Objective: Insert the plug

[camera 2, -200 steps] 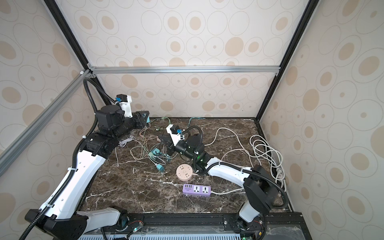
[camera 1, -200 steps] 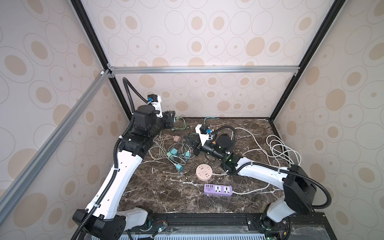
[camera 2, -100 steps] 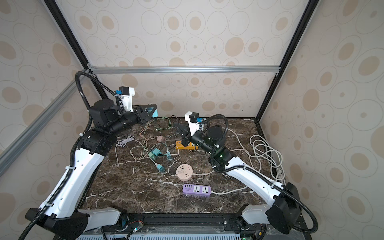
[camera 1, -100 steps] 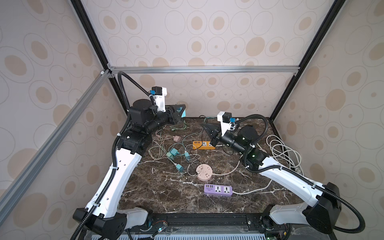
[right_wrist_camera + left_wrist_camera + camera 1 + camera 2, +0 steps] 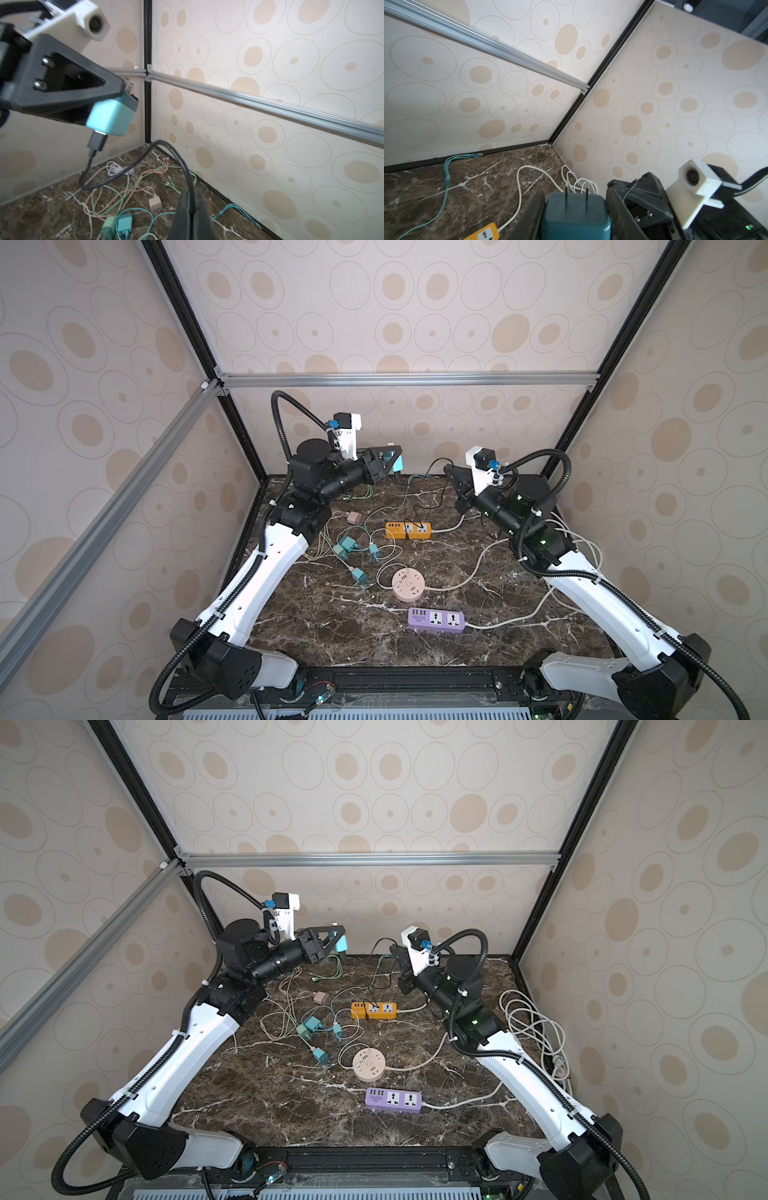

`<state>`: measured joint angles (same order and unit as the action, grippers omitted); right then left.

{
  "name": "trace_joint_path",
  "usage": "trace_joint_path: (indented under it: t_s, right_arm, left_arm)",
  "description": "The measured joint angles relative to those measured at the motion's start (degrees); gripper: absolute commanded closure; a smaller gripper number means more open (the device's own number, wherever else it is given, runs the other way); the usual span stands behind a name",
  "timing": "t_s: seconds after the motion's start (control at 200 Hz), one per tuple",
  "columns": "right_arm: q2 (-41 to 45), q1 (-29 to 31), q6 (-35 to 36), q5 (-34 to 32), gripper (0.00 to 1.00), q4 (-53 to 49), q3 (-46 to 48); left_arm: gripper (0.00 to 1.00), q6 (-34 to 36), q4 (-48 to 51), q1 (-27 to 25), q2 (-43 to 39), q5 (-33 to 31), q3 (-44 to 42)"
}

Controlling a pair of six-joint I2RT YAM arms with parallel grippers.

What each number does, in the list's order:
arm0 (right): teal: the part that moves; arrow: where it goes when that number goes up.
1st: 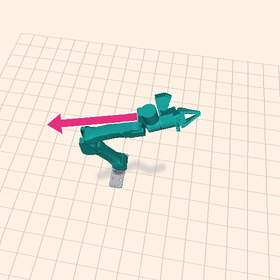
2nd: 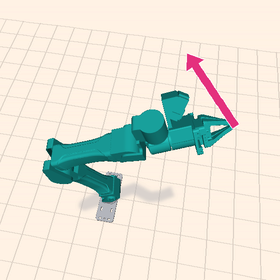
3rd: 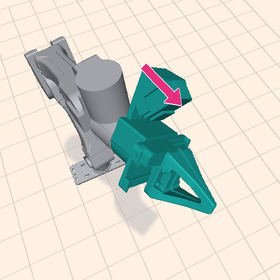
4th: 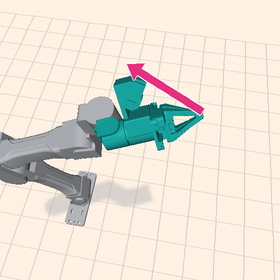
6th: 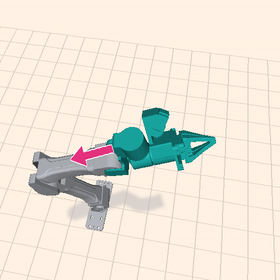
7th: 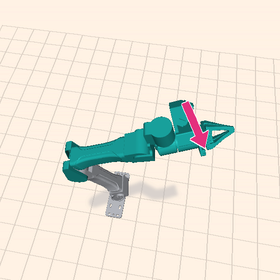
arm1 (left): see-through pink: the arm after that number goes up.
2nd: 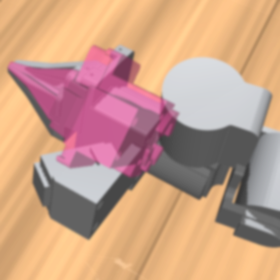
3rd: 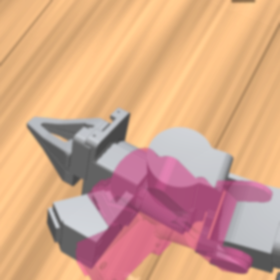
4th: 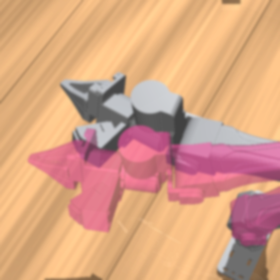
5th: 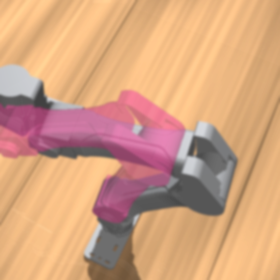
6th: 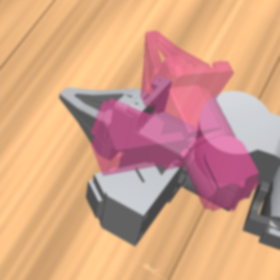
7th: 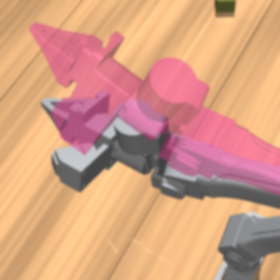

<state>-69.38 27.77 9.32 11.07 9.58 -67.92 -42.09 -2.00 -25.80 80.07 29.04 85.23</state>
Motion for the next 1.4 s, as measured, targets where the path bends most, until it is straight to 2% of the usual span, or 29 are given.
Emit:
trace_joint_path:
  t_s: [0.165,0.365,0.485,0.62,0.645,0.69,0.73,0.85,0.95,1.045,1.185,1.306,1.401]
  right_arm:
    - [-0.2,-8.63,3.91,2.99,1.0,-7.28,0.0]
    - [-0.2,-17.35,3.32,6.19,1.0,-12.61,1.97]
    - [-0.9,-19.02,1.6,7.23,0.92,-16.41,5.35]
    - [-2.49,-19.02,-1.22,6.86,0.72,-20.2,9.25]
    - [-2.58,-18.99,-1.22,6.47,0.64,-20.81,9.92]
    - [-2.6,-19.02,-2.93,5.6,0.44,-22.1,10.99]
    - [-2.58,-19.02,-3.63,4.55,0.34,-23.15,11.56]
    - [-1.64,-19.02,-6.49,1.84,0.18,-27.12,11.67]
    - [1.18,-19.02,-8.63,1.11,0.17,-30.64,11.74]
    - [6.58,-19.02,-12.83,2.84,0.18,-29.38,14.78]
    - [13.73,-18.86,-23.32,12.92,0.24,-17.51,25.46]
    - [12.66,-17.03,-31.12,19.98,0.28,-4.72,32.79]
    - [10.36,-12.59,-32.35,22.51,0.28,-0.13,33.62]
  left_arm:
    - [1.0,-8.02,-9.18,-4.42,7.02,-2.8,-2.56]
    - [1.0,-18.67,-16.09,-8.94,18.43,-5.29,-4.02]
    - [1.0,-26.82,-20.39,-9.75,24.57,-4.98,-5.95]
    - [1.0,-36.44,-25.94,-9.77,30.8,-4.5,-9.84]
    - [1.0,-37.77,-26.69,-9.79,31.91,-4.42,-10.14]
    - [1.0,-40.15,-28.09,-9.79,34.01,-4.33,-10.56]
    - [1.0,-41.97,-29.33,-9.79,35.3,-4.35,-10.95]
    - [1.0,-46.36,-32.28,-10.01,36.76,-4.74,-12.5]
    - [1.0,-48.48,-34.23,-10.21,36.83,-4.98,-12.68]
    - [1.0,-49.77,-35.3,-10.21,36.83,-5.01,-12.66]
    - [1.0,-51.36,-35.63,-10.21,36.94,-5.16,-12.66]
    - [1.0,-51.93,-35.63,-10.21,36.94,-5.4,-12.66]
    - [1.0,-52.39,-35.63,-10.21,36.94,-5.64,-12.66]
